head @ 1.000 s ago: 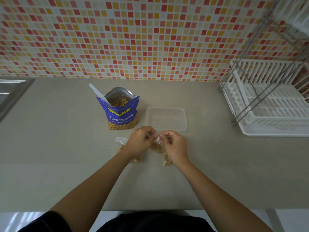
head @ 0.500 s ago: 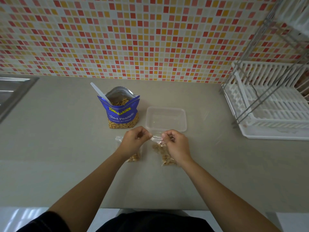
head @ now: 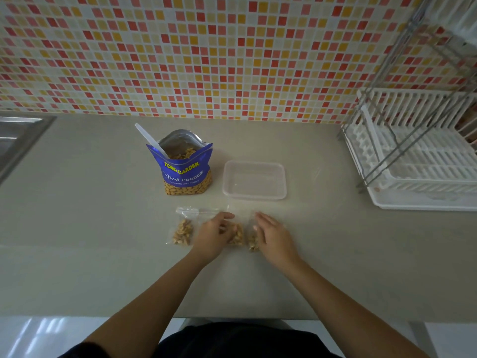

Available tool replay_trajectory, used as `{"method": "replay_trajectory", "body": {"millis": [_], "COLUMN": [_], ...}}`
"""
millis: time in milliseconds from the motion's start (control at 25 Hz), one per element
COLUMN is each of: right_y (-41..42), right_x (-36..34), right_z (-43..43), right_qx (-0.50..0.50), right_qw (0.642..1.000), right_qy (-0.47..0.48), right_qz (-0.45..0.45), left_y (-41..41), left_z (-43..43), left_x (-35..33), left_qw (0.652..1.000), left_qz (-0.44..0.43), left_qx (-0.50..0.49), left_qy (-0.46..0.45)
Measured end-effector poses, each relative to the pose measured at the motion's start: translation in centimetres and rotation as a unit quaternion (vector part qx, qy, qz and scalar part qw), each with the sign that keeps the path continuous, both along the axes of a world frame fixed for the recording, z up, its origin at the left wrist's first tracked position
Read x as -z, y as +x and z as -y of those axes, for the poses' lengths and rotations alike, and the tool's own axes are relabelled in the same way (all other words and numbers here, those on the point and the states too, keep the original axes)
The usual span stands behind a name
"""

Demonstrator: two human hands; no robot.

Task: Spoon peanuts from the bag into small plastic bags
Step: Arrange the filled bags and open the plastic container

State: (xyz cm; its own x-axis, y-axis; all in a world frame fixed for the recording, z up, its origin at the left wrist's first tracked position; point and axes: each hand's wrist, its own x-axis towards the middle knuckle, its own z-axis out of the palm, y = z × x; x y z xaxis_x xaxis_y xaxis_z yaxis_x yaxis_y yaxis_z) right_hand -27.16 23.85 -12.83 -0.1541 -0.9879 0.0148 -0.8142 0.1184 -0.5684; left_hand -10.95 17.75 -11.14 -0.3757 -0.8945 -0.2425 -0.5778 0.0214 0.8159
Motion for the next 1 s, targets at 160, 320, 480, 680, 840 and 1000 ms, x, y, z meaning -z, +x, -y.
{"method": "replay_trajectory", "body": {"millis": [160,320,480,680,840,1000], "right_y": [0.0,0.2,0.1,2.2,4.8,6.4], "right_x": [2.0,2.0,1.6,-0.1,-0.1,0.3], "right_z": [-1.5,-1.6,-1.0,1.3,4.6,6.5], "right_qx": [-0.029,-0.029,-0.023,-0.033,-0.049,-0.015], "right_qw": [0.992,0.991,0.99,0.996,0.997,0.996], "right_qy": [-0.025,0.005,0.004,-0.029,-0.007,0.054], "right_qz": [-0.12,-0.13,-0.136,-0.077,-0.054,-0.065], "left_y": [-1.5,-2.2,-1.1,2.8,5.0,4.6], "left_z": [-0.6,-0.6,0.2,3.4,5.8,6.6], "left_x": [0.6,1.5,1.1,1.0,1.1,0.9], "left_qw": [0.991,0.962,0.95,0.962,0.956,0.934], "left_qz": [0.092,0.184,0.188,0.14,0.18,0.261], "left_qx": [0.072,0.126,0.136,0.075,0.093,0.153], "left_qy": [-0.062,-0.154,-0.208,-0.221,-0.212,-0.188]}}
